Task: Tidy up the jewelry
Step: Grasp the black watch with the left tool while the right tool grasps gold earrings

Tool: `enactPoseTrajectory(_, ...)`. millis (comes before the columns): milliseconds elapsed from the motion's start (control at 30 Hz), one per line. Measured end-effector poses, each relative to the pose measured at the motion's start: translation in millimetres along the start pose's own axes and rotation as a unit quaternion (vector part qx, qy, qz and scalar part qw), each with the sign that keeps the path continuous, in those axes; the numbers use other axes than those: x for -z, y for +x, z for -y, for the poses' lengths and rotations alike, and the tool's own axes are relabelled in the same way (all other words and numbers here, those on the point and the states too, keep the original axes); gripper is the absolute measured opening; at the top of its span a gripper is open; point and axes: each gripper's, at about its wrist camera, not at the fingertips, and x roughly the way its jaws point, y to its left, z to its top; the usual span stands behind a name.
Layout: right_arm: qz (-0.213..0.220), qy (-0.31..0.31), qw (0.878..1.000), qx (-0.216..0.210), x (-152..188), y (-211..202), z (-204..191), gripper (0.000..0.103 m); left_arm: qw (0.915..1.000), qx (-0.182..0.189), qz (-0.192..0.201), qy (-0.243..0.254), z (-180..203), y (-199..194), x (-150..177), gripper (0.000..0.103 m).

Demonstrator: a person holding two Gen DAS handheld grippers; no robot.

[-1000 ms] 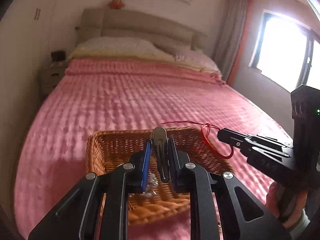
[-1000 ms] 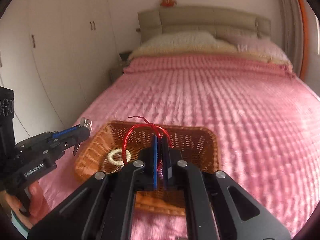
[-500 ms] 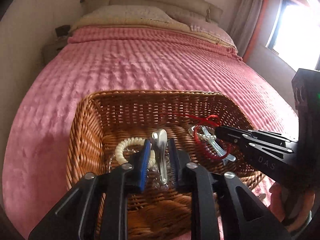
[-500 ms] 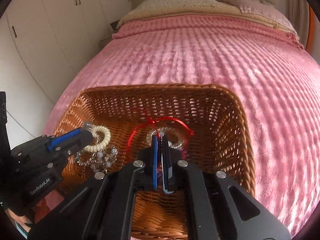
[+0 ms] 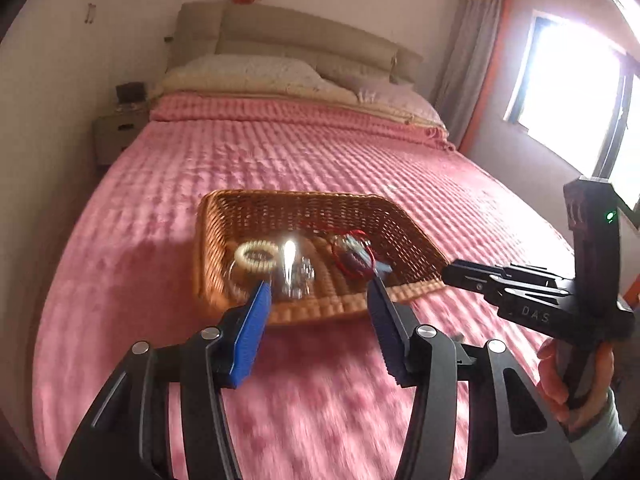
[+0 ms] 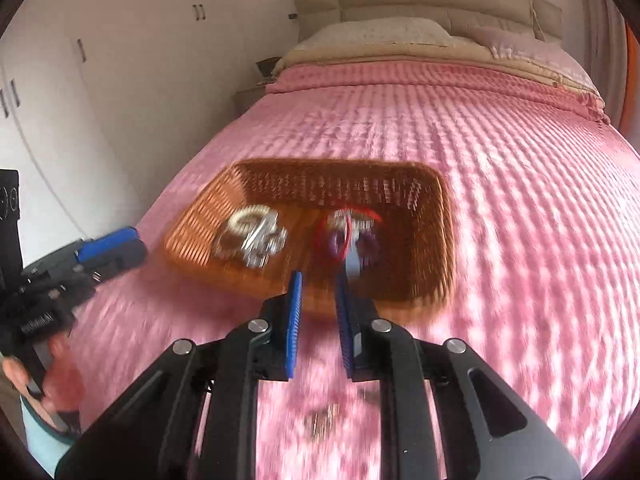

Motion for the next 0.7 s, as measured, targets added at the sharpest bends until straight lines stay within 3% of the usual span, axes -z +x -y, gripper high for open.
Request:
enactPoseTrajectory(100,-0.004,0.005,1.000,0.002,26,-14,1,0.037,0.9998,-0.010,0.008,-0.017,1,-26,28,0.054)
enactPoseTrajectory(133,-0.004,0.010,1.000,0.002,37,-17,3,0.049,0.9997,-0.012,0.007,-0.021,2,-34,42,0.054)
enactPoseTrajectory(167,-0.004,0.013,1.000,0.002,44,-19,5,0.051,0.9997,-0.011,0.005,-0.021,3,-37,49,0.054)
enactPoseTrajectory(267,-0.010,0.021,1.000,0.006,65,-21,9,0.051,0.9995,-0.004,-0.019,-0.027,7,-42,79,0.062)
enactPoseTrajectory(400,-0.022,0.005,0.999,0.029,90,-12,5,0.050,0.9982,0.011,-0.052,-0.029,12,-37,112,0.062)
enactPoseTrajectory(567,-0.057,-0.016,0.998,0.033,109,15,-5,0.026,0.9964,0.010,-0.081,-0.023,22,-20,134,0.062)
enactPoseTrajectory(700,-0.064,-0.032,0.997,0.043,108,23,-12,0.024,0.9970,0.011,-0.071,-0.027,21,-20,137,0.062)
